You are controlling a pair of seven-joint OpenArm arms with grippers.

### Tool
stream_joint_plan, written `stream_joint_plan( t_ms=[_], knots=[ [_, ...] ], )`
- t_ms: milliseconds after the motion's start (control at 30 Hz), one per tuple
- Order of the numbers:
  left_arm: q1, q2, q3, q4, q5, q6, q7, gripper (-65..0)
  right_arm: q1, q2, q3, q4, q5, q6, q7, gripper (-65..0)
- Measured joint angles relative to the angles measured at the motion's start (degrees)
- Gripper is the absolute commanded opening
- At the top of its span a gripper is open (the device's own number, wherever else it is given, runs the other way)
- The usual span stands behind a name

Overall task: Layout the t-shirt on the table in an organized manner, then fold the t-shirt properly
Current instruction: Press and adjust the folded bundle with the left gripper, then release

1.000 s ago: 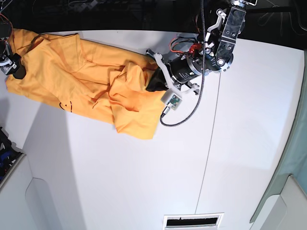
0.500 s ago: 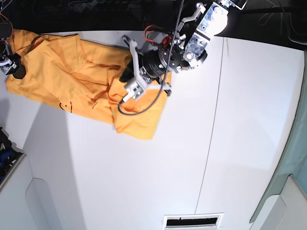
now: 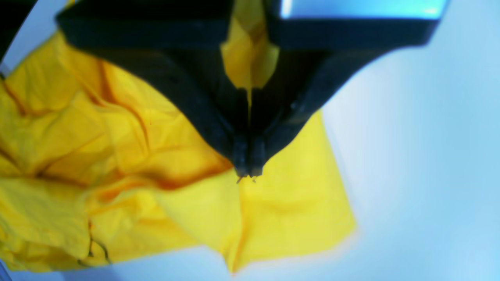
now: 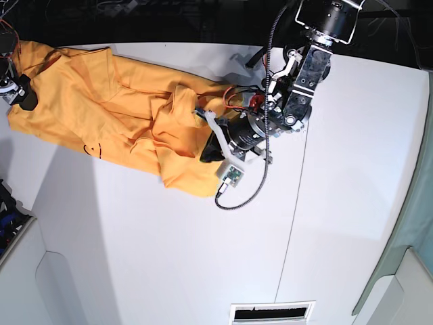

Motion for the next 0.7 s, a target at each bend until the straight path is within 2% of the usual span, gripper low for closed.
stream_joint_plan(
  t_ms=[133, 267, 400, 500, 567, 633, 700],
  knots=[
    [-2.38, 3.21, 0.2, -6.32, 0.17, -0.17, 0.0, -65.0, -0.02, 0.02, 0.0, 0.0, -0.04, 0.0, 0.0, -20.3],
    [-3.34, 5.07, 0.0, -6.43, 0.44, 0.07, -0.9, -65.0, -0.02, 0.0, 0.0, 0.0, -0.07, 0.0, -0.02, -20.3],
    [-2.82, 8.68, 0.26, -6.6, 0.85, 0.04, -0.37, -65.0, -0.02, 0.0, 0.0, 0.0, -0.07, 0.0, -0.02, -20.3],
    [-3.19, 11.19, 4.59, -6.58, 0.72, 0.04, -0.26, -65.0, -0.02, 0.0, 0.0, 0.0, -0.02, 0.0, 0.0, -20.3],
    [-3.21, 11.56, 9.29, -6.54, 0.96, -0.37, -0.42, -65.0, -0.02, 0.0, 0.0, 0.0, -0.04, 0.0, -0.02, -20.3],
    [-3.17, 11.54, 13.16, -6.56, 4.98, -0.39, -0.35, -65.0, -0.02, 0.0, 0.0, 0.0, -0.04, 0.0, 0.0, -20.3],
    [-3.23, 11.41, 15.19, -6.64, 5.81, 2.89, -0.5, -65.0, -0.02, 0.02, 0.0, 0.0, -0.07, -0.02, -0.02, -20.3]
  ],
)
